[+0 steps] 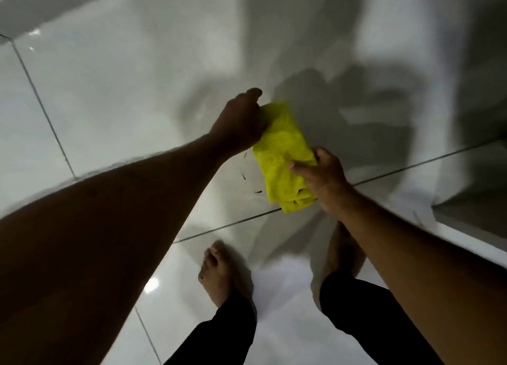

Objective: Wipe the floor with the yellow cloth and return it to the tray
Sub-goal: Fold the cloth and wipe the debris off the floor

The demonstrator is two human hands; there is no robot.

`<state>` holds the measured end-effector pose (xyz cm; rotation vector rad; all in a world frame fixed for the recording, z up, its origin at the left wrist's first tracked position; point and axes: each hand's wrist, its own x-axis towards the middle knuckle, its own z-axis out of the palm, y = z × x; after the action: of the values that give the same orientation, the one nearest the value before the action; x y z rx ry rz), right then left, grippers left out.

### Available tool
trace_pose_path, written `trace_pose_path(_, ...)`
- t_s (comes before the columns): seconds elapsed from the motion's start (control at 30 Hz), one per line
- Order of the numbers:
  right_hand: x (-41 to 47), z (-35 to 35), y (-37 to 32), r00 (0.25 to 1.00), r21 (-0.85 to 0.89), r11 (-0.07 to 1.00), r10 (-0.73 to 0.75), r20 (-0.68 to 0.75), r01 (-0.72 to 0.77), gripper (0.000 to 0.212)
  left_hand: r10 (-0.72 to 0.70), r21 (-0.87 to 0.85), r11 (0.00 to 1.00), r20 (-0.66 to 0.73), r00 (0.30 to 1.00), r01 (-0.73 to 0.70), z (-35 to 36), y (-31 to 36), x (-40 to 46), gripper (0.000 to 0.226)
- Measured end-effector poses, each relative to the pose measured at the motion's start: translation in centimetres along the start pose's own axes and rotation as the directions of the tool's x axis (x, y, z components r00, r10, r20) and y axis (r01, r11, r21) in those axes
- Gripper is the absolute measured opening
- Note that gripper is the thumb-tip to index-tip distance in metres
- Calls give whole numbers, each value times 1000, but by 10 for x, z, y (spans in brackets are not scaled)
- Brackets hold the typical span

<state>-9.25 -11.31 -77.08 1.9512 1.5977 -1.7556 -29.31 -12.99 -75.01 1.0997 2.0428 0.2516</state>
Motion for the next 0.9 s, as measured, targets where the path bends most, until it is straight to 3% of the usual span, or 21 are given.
trace_pose_path(0.1, 24, 7, 24, 988, -153, 976, 147, -45, -152, 47, 95, 211, 975, -138, 986, -64, 24, -36, -1, 83)
trace_pose_path(0.17, 27, 5, 26, 984, -405, 899, 121, -133, -165, 61, 97, 327, 944, -176, 980, -35, 32, -63, -15, 93)
trace_pose_path(0.27, 17, 6, 14, 957, -699, 713, -156, -243, -61, 55, 67, 398, 917, -80, 994, -30, 43, -97, -49, 109)
trace_pose_path(0.33, 16, 13, 5, 895, -791, 597, -415, -163, 133, 47, 62, 427, 903, 0, 998, -56, 51, -111, -66, 123)
trace_pose_path(0.4, 22, 29, 0, 843, -800, 502, -538, 10, 330, 54, 30, 447, 893, 50, 998, -49, 61, -119, -72, 139)
trace_pose_path(0.47, 34, 52, 1, 827, -775, 458, -544, 143, 435, 61, -41, 423, 906, 83, 996, 2, 69, -127, -70, 153)
trace_pose_path(0.57, 51, 85, 15, 866, -794, 455, -471, 170, 403, 67, -47, 359, 933, 100, 994, 8, 78, -143, -65, 163)
trace_pose_path(0.63, 48, 91, 36, 868, -856, 390, -481, 125, 339, 68, -18, 351, 936, 97, 995, -18, 83, -150, -65, 164)
trace_pose_path(0.73, 28, 77, 68, 816, -849, 238, -482, 319, 472, 73, -24, 360, 933, 94, 995, -12, 81, -151, -69, 164)
trace_pose_path(0.8, 33, 48, 73, 800, -810, 192, -394, 453, 554, 74, -38, 351, 936, 120, 992, -7, 83, -146, -69, 164)
trace_pose_path(0.9, 79, 36, 29, 832, -878, 193, -458, 313, 437, 72, -63, 347, 938, 108, 992, 22, 80, -140, -68, 164)
